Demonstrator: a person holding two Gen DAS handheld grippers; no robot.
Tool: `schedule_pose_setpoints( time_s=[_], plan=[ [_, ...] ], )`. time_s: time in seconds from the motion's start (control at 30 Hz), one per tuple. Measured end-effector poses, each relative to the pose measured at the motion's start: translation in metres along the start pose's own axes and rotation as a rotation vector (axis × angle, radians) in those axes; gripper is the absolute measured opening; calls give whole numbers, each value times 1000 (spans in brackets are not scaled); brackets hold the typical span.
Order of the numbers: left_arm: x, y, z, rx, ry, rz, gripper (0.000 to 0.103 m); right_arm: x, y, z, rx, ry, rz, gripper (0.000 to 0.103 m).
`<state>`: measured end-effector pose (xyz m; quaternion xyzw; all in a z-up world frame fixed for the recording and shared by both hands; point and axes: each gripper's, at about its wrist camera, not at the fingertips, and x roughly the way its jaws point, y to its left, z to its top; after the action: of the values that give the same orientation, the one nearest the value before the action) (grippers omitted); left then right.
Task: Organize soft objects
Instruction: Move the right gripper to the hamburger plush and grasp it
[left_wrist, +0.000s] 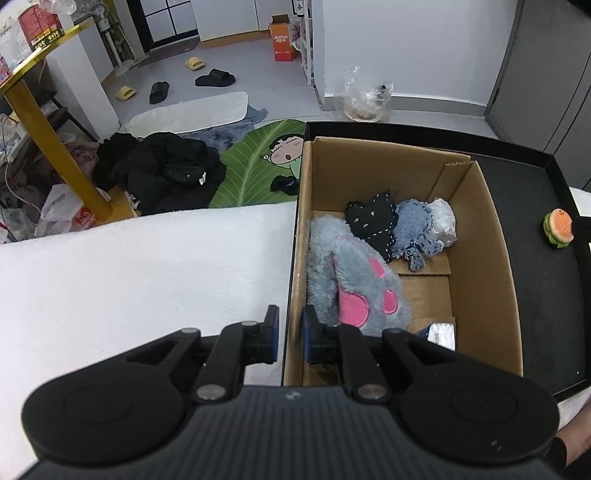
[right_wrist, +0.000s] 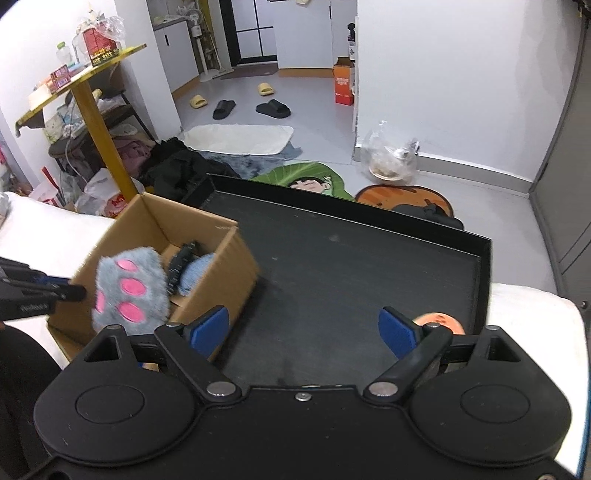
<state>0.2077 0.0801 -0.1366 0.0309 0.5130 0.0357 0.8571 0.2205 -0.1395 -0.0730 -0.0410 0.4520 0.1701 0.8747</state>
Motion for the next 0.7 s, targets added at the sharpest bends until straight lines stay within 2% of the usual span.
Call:
schedule_pose_setpoints(
  time_s=[0.33,0.43,0.5,0.7],
  plan=[
    [-5,-7,0,24,-23,38,19,3,-42,-6,1,24,-40,93],
    [-6,-8,0,31,-27,26,31,9,-52,-9,2,30,-56,93],
    [-7,-8,-1,33,-31,21,46,12,-58,-11,18,27,-61,93],
    [-8,-13,0,50,-42,26,58,30,-76,-17,62,20,-65,93]
  ],
)
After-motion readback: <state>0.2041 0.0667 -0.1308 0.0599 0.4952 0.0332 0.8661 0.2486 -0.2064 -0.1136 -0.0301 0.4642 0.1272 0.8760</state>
